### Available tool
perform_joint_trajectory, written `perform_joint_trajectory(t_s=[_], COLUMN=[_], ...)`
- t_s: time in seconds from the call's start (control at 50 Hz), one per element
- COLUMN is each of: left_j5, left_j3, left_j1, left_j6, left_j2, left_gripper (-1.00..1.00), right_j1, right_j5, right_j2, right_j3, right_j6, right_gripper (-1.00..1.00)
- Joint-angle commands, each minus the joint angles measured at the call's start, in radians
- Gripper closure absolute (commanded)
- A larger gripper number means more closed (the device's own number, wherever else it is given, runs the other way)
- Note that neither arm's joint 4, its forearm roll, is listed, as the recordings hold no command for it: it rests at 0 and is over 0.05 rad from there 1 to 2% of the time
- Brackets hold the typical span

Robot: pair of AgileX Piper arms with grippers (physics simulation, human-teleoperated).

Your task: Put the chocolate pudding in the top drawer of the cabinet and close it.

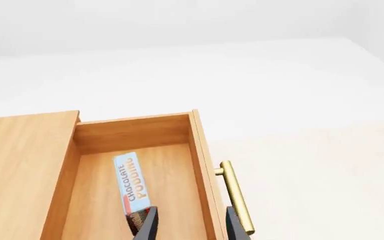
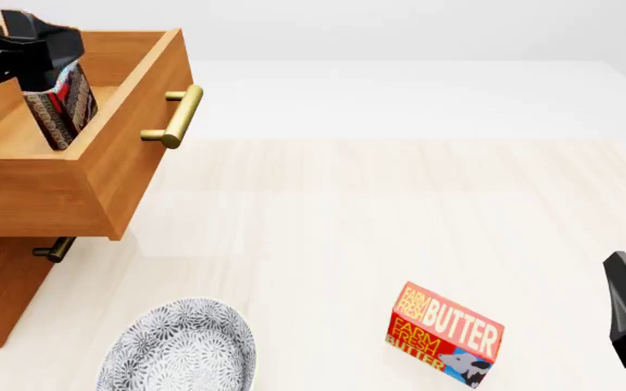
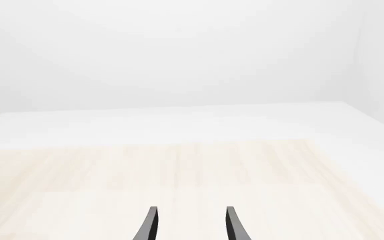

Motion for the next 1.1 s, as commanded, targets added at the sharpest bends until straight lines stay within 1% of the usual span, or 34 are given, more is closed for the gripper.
perform_joint_trajectory(t_s=[0.02,0.2,0.3,0.34,0.36,0.4,0.58,0.6,0.64,0.76,0.92,0.96,1.0,1.1], left_j5=[0.053,0.087,0.084,0.087,0.087,0.091,0.097,0.101,0.109,0.124,0.129,0.126,0.122,0.120], left_j3=[-0.052,-0.102,-0.101,-0.110,-0.115,-0.127,-0.156,-0.164,-0.179,-0.206,-0.246,-0.245,-0.247,-0.257], left_j1=[-0.051,-0.089,-0.111,-0.124,-0.131,-0.143,-0.181,-0.192,-0.215,-0.246,-0.308,-0.336,-0.371,-0.388], left_j6=[0.004,0.021,0.023,0.012,0.021,0.011,0.012,0.003,0.020,0.028,0.008,-0.041,-0.069,-0.087], left_j2=[-0.022,-0.018,-0.008,0.000,0.004,0.013,0.035,0.042,0.057,0.086,0.132,0.151,0.174,0.189], left_gripper=[-1.00,-1.00,-1.00,-1.00,-1.00,-1.00,-1.00,-1.00,-1.00,-1.00,-1.00,-1.00,-1.00,-1.00], right_j1=[0.000,0.000,0.000,0.000,0.000,0.000,0.000,0.000,0.000,0.000,0.000,0.000,0.000,0.000], right_j5=[0.000,0.000,0.000,0.000,0.000,0.000,0.000,0.000,0.000,0.000,0.000,0.000,0.000,0.000], right_j2=[0.000,0.000,0.000,0.000,0.000,0.000,0.000,0.000,0.000,0.000,0.000,0.000,0.000,0.000], right_j3=[0.000,0.000,0.000,0.000,0.000,0.000,0.000,0.000,0.000,0.000,0.000,0.000,0.000,0.000], right_j6=[0.000,0.000,0.000,0.000,0.000,0.000,0.000,0.000,0.000,0.000,0.000,0.000,0.000,0.000], right_gripper=[-1.00,-1.00,-1.00,-1.00,-1.00,-1.00,-1.00,-1.00,-1.00,-1.00,-1.00,-1.00,-1.00,-1.00])
